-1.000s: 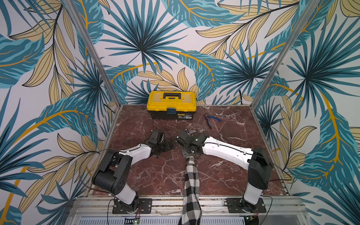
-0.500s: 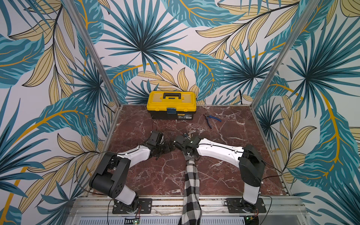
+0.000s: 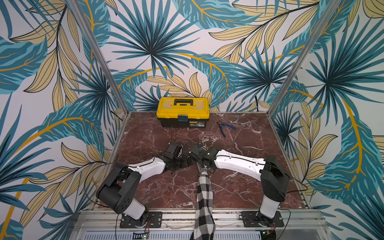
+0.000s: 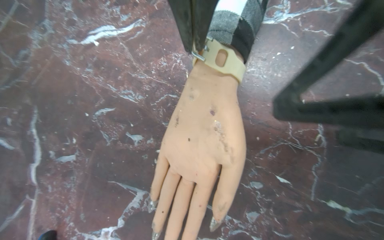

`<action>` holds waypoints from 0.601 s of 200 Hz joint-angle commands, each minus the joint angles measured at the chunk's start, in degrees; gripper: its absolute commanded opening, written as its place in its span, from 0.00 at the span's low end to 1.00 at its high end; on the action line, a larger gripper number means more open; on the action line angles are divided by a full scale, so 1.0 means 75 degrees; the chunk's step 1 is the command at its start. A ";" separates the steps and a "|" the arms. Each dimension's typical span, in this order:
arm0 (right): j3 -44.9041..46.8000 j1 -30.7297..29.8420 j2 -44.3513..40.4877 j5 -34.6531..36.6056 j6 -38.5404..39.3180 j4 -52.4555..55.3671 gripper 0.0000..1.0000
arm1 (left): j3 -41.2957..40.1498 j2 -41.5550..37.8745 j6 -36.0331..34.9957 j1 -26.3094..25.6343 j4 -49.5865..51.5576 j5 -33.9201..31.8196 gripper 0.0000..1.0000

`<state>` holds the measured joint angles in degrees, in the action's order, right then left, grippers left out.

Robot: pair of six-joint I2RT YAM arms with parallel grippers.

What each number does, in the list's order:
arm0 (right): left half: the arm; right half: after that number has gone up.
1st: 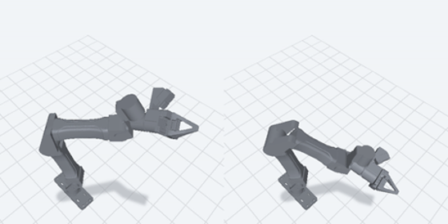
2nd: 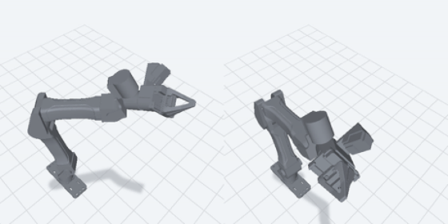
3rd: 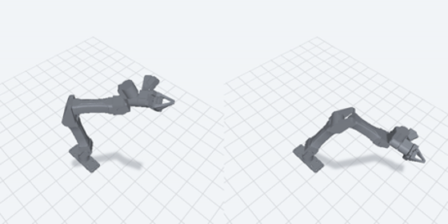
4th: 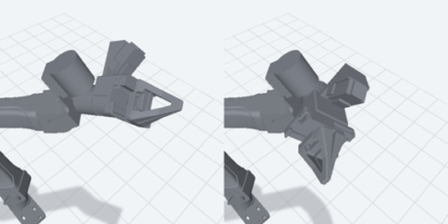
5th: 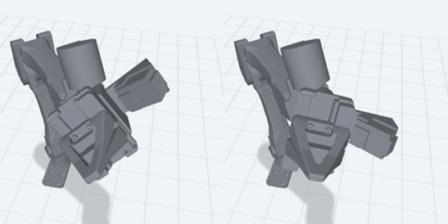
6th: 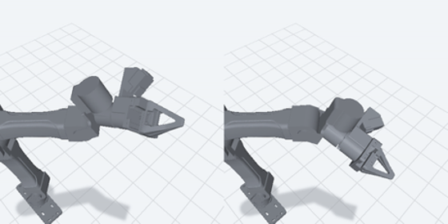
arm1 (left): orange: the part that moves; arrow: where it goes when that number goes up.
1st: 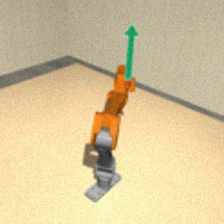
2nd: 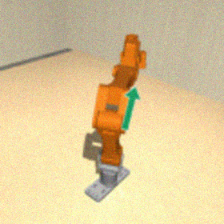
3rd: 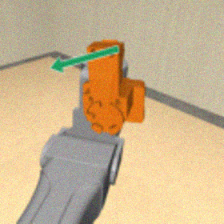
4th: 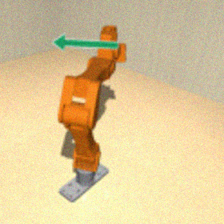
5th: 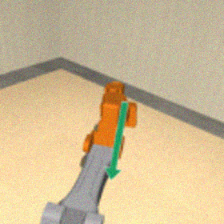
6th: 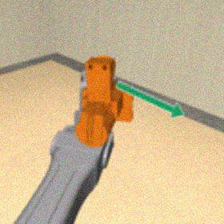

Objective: Take off the watch
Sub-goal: Untie the watch from the hand.

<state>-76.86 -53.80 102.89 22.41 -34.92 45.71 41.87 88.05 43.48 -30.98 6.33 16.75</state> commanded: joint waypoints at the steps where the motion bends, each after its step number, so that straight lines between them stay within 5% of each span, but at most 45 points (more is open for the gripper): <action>1: 0.0562 0.0213 -0.0453 -0.0658 -0.0221 -0.0773 0.00 | 0.0072 -0.0240 0.0140 -0.0319 0.0059 -0.0196 0.99; 46: 0.1407 0.0570 -0.0883 -0.1459 -0.0758 -0.1749 0.00 | 0.0119 -0.0198 0.0294 -0.0758 0.0047 -0.0475 0.99; 120: 0.1602 0.0658 -0.1015 -0.1444 -0.0908 -0.1850 0.00 | 0.0381 -0.0011 0.0185 -0.0997 0.0033 -0.0526 1.00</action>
<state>-66.24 -49.19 96.79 12.12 -40.58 32.29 43.22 87.96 45.43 -37.91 6.31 13.43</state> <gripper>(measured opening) 0.053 0.994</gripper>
